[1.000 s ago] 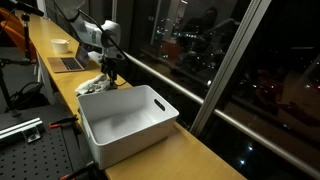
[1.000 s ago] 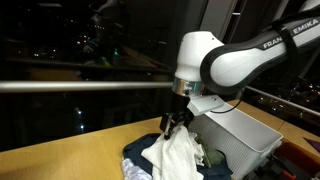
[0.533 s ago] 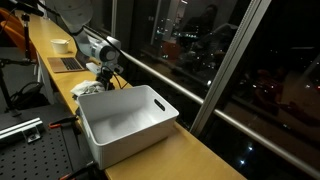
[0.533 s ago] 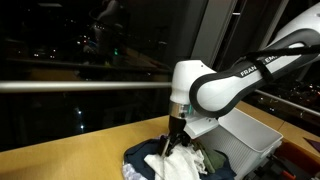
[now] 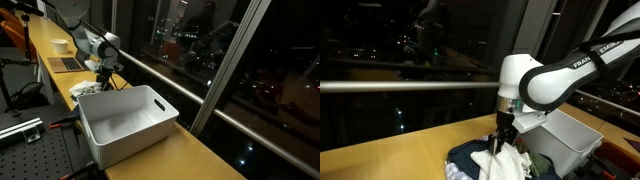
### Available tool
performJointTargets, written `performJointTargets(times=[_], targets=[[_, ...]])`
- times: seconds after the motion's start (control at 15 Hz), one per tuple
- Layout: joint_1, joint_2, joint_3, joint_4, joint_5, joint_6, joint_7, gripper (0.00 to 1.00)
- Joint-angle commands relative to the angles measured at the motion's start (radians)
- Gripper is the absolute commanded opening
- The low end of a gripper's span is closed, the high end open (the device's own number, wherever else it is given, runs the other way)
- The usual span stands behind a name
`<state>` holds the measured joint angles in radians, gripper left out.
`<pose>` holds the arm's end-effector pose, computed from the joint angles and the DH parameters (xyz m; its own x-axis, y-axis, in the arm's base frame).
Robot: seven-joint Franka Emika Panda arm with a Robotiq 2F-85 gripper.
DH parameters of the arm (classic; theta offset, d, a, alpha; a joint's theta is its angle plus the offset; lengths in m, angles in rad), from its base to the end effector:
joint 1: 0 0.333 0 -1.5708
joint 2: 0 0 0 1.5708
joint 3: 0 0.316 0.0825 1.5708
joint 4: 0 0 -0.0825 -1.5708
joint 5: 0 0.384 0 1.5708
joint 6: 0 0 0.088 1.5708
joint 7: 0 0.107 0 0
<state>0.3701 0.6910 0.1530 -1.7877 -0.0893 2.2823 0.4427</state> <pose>0.5517 0.3105 0.1543 0.9762 0.1135 -0.1846 0.1231 -0.9915 0.0414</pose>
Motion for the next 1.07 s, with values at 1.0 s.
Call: performJointTargets(times=[1.0], targets=[[-0.074, -0.745, 0.008, -0.197, -0.120, -0.444, 0.209, 0.04]])
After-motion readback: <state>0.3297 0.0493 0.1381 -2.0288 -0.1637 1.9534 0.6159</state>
